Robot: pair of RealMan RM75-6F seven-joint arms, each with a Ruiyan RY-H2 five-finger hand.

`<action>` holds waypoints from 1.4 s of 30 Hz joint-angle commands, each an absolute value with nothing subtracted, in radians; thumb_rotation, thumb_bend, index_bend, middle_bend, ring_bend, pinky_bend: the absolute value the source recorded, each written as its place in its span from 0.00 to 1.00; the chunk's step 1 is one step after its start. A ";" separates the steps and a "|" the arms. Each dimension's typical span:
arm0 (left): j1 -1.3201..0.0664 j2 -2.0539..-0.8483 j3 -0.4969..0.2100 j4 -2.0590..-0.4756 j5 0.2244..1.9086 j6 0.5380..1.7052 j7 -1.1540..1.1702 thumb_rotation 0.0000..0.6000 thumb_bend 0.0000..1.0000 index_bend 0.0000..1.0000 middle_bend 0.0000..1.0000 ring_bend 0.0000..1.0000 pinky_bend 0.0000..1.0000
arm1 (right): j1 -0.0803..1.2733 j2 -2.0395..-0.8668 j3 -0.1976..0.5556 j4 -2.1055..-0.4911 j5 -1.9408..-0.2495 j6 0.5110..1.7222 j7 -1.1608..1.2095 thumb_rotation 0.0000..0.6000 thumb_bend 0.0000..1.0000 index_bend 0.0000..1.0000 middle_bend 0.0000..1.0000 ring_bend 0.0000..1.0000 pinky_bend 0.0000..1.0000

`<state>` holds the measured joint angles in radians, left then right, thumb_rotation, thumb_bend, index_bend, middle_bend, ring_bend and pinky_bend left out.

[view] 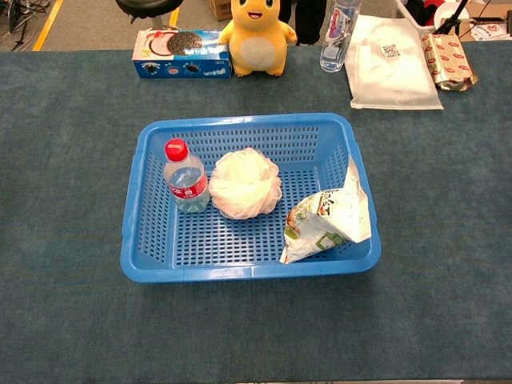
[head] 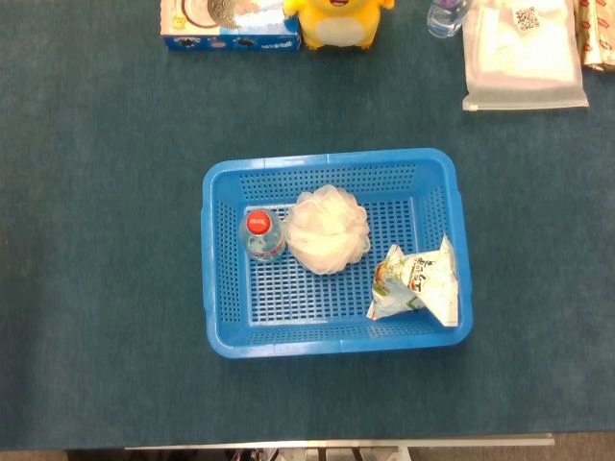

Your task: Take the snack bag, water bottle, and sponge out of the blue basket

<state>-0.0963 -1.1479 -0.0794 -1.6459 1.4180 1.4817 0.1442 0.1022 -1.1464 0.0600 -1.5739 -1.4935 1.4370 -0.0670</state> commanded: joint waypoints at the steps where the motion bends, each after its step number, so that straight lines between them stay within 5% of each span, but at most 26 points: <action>1: -0.096 -1.148 -0.079 -1.647 1.416 1.481 0.146 1.00 0.32 0.50 0.46 0.32 0.46 | 0.104 -1.148 0.059 -1.570 -1.493 1.432 -0.063 1.00 0.02 0.49 0.39 0.31 0.44; 12: -0.097 -1.149 -0.080 -1.656 1.406 1.478 0.158 1.00 0.32 0.50 0.46 0.32 0.46 | 0.145 -1.140 0.057 -1.575 -1.532 1.391 -0.007 1.00 0.02 0.49 0.39 0.31 0.44; 27: -0.095 -1.149 -0.069 -1.648 1.401 1.465 0.157 1.00 0.32 0.50 0.46 0.33 0.46 | 0.366 -1.052 0.033 -1.662 -1.809 1.234 0.066 1.00 0.02 0.49 0.39 0.30 0.44; 42: -0.088 -1.151 -0.065 -1.642 1.389 1.461 0.152 1.00 0.32 0.50 0.47 0.33 0.46 | 0.559 -1.103 0.003 -1.624 -1.953 1.105 0.074 1.00 0.00 0.32 0.28 0.18 0.31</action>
<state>-0.0877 -1.1506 -0.0647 -1.6419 1.3892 1.4613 0.1521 0.5536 -1.0987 0.0058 -1.6280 -1.9480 1.1073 0.0725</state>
